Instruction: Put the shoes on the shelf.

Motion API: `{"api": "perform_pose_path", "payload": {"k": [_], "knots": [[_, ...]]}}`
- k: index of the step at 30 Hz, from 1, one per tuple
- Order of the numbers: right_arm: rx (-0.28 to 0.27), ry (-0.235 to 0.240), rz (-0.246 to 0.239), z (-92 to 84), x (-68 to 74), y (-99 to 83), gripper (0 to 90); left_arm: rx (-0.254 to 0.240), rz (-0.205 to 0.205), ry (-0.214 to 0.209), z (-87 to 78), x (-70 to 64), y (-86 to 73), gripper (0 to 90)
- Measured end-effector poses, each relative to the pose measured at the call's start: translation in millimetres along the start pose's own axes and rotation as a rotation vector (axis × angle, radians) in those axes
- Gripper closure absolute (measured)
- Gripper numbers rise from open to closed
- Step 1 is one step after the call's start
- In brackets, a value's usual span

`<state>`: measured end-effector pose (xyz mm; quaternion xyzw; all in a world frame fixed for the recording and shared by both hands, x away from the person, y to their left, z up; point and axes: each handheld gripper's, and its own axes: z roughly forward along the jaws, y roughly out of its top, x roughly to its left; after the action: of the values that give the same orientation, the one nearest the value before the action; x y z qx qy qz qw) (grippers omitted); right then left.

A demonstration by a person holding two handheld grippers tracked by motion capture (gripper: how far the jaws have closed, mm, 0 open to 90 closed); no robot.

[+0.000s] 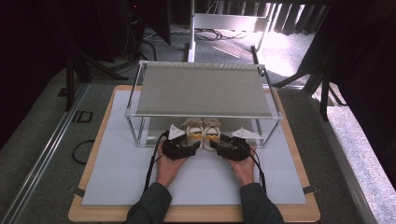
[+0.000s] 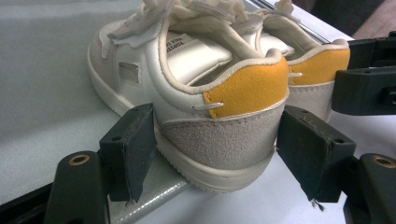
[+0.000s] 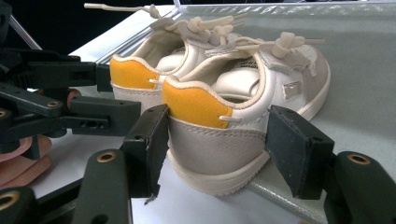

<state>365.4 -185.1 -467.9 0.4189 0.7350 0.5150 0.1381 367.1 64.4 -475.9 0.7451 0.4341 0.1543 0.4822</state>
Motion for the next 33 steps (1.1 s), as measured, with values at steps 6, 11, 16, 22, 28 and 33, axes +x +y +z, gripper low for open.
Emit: {"api": "perform_pose_path", "payload": {"k": [6,11,16,22,28,33], "knots": [[0.049,-0.033,-0.029,5.0,3.5,-9.3,35.4,0.02,-0.003,-0.01,-0.8,1.3,-2.4,28.8],[0.041,-0.039,-0.026,6.1,1.9,-6.7,36.7,0.019,-0.006,-0.012,0.4,1.7,-0.8,29.9],[0.033,-0.044,-0.015,9.1,-2.7,-2.6,37.2,0.017,-0.021,-0.007,5.0,3.6,4.1,30.3],[0.046,-0.058,-0.022,14.8,-6.1,0.9,37.6,0.031,-0.024,0.004,12.3,6.8,8.1,30.6],[0.049,-0.072,-0.038,19.7,-8.4,0.6,37.6,0.035,-0.023,0.006,16.3,10.1,8.2,30.7],[0.053,-0.079,-0.045,20.8,-7.9,1.0,37.5,0.031,-0.02,0.016,16.8,9.3,7.5,30.0]]}}
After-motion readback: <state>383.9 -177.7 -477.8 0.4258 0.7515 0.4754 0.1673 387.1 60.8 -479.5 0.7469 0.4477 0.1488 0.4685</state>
